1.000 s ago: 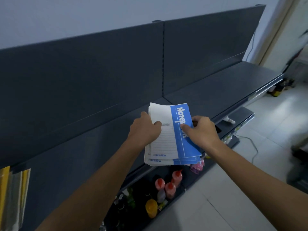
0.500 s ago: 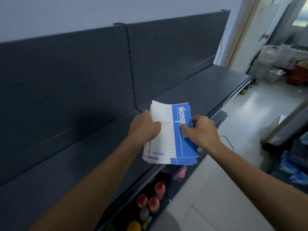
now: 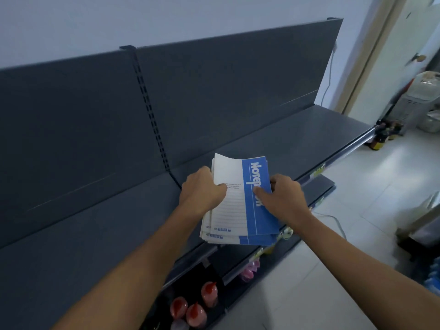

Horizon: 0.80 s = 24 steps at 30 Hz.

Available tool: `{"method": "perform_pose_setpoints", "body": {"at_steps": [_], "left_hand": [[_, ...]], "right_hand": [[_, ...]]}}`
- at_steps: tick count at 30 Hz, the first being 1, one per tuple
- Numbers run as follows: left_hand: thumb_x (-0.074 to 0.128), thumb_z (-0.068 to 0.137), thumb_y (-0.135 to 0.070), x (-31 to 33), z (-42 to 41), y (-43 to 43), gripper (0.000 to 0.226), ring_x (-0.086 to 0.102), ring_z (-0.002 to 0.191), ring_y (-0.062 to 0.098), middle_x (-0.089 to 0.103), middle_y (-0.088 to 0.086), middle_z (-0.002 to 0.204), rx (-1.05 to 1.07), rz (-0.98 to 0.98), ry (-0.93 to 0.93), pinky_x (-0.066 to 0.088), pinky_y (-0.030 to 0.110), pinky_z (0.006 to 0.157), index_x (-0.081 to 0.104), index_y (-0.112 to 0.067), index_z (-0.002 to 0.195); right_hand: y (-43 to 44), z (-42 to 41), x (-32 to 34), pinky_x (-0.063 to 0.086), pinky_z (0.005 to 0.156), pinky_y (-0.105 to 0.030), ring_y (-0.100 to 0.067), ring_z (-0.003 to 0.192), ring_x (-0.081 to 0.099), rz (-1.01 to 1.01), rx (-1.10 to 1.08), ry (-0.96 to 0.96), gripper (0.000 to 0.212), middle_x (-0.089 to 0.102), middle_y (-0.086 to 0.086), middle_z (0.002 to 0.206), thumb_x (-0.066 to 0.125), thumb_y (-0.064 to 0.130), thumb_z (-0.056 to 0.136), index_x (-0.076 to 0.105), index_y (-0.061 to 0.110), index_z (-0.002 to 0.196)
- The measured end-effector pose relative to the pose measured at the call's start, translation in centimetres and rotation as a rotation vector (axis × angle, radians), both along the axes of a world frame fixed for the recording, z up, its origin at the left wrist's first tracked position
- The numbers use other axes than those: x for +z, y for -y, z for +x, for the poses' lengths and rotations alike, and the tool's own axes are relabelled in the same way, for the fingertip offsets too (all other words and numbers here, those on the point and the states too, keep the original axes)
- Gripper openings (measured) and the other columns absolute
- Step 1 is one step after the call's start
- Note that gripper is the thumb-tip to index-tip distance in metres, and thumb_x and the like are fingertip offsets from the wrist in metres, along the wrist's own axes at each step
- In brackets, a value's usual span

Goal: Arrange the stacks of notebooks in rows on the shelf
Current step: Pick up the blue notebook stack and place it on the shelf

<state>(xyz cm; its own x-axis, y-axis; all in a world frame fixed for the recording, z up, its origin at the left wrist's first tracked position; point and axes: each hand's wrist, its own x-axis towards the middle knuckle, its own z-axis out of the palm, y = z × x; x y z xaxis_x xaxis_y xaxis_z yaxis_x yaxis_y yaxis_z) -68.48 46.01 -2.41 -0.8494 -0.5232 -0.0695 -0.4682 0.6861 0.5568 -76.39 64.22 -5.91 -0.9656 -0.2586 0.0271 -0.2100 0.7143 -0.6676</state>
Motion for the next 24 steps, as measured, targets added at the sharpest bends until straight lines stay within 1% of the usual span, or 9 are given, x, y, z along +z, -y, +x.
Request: {"method": "perform_pose_setpoints", "body": {"at_steps": [3, 5, 9, 11, 13, 16, 21, 22, 24], "left_hand": [[0.064, 0.084, -0.034, -0.2, -1.5, -2.4, 0.032, 0.061, 0.079, 0.015, 0.065, -0.004, 0.094, 0.059, -0.001, -0.016, 0.043, 0.028, 0.054, 0.058, -0.016, 0.111], [0.064, 0.083, -0.033, -0.2, -2.1, -3.2, 0.032, 0.061, 0.079, 0.014, 0.065, -0.004, 0.093, 0.109, 0.010, -0.020, 0.044, 0.027, 0.054, 0.058, -0.017, 0.109], [0.066, 0.081, -0.031, -0.3, -2.8, -3.0, 0.031, 0.061, 0.078, 0.011, 0.063, -0.007, 0.093, 0.254, 0.061, -0.004, 0.051, 0.028, 0.060, 0.051, -0.022, 0.107], [0.069, 0.080, -0.032, -0.5, -2.8, -2.4, 0.038, 0.063, 0.083, 0.015, 0.062, -0.006, 0.096, 0.311, 0.097, -0.011, 0.056, 0.033, 0.068, 0.044, -0.024, 0.109], [0.071, 0.081, -0.034, -0.9, -2.8, -1.4, 0.045, 0.064, 0.091, 0.020, 0.062, -0.003, 0.103, 0.372, 0.113, 0.000, 0.055, 0.035, 0.073, 0.045, -0.022, 0.115], [0.073, 0.082, -0.035, -2.0, -3.2, 0.3, 0.049, 0.064, 0.093, 0.021, 0.063, -0.002, 0.105, 0.466, 0.149, -0.015, 0.049, 0.031, 0.067, 0.047, -0.021, 0.121], [0.074, 0.083, -0.032, -4.8, -4.3, 2.6, 0.042, 0.061, 0.084, 0.013, 0.062, -0.005, 0.102, 0.499, 0.244, -0.039, 0.040, 0.022, 0.052, 0.044, -0.024, 0.111], [0.074, 0.083, -0.030, -5.3, -4.5, 3.0, 0.041, 0.060, 0.082, 0.011, 0.062, -0.006, 0.100, 0.507, 0.262, -0.046, 0.039, 0.020, 0.051, 0.044, -0.024, 0.110], [0.075, 0.082, -0.027, -6.3, -5.0, 3.6, 0.041, 0.062, 0.086, 0.014, 0.061, -0.006, 0.100, 0.523, 0.295, -0.051, 0.043, 0.021, 0.054, 0.045, -0.023, 0.110]], "right_hand": [[-2.0, -3.0, -0.3, 0.041, 0.052, -0.025, -0.004, 0.066, 0.059, -0.004, 0.078, 0.014, 0.029, 0.065, 0.009, 0.078, 0.066, 0.042, 0.089, 0.065, 0.013, 0.092], [-2.4, -4.6, -0.4, 0.042, 0.051, -0.024, -0.003, 0.065, 0.058, -0.019, 0.139, 0.024, 0.030, 0.066, 0.007, 0.078, 0.065, 0.041, 0.091, 0.066, 0.010, 0.092], [-1.2, -7.0, -0.6, 0.041, 0.051, -0.022, -0.002, 0.067, 0.059, -0.036, 0.244, 0.051, 0.025, 0.067, 0.009, 0.080, 0.067, 0.038, 0.091, 0.066, 0.013, 0.091], [0.2, -7.9, -0.6, 0.042, 0.053, -0.022, -0.003, 0.070, 0.061, -0.039, 0.309, 0.065, 0.023, 0.068, 0.008, 0.084, 0.068, 0.036, 0.091, 0.066, 0.013, 0.093], [1.8, -8.7, -0.7, 0.042, 0.054, -0.021, -0.003, 0.071, 0.061, -0.038, 0.373, 0.067, 0.022, 0.068, 0.008, 0.085, 0.068, 0.036, 0.091, 0.067, 0.014, 0.093], [4.5, -9.8, -1.0, 0.043, 0.054, -0.020, -0.001, 0.070, 0.060, -0.026, 0.432, 0.079, 0.020, 0.065, 0.012, 0.081, 0.068, 0.034, 0.091, 0.068, 0.014, 0.095], [8.0, -11.8, -2.5, 0.044, 0.052, -0.023, -0.003, 0.069, 0.062, 0.047, 0.455, 0.076, 0.017, 0.067, 0.009, 0.085, 0.070, 0.033, 0.089, 0.065, 0.017, 0.094], [8.5, -12.2, -2.8, 0.043, 0.052, -0.023, -0.004, 0.069, 0.062, 0.063, 0.464, 0.078, 0.017, 0.067, 0.009, 0.085, 0.070, 0.033, 0.089, 0.065, 0.018, 0.095], [9.5, -12.9, -3.5, 0.041, 0.051, -0.022, -0.003, 0.069, 0.061, 0.094, 0.482, 0.091, 0.017, 0.066, 0.010, 0.084, 0.071, 0.033, 0.087, 0.065, 0.018, 0.095]]}}
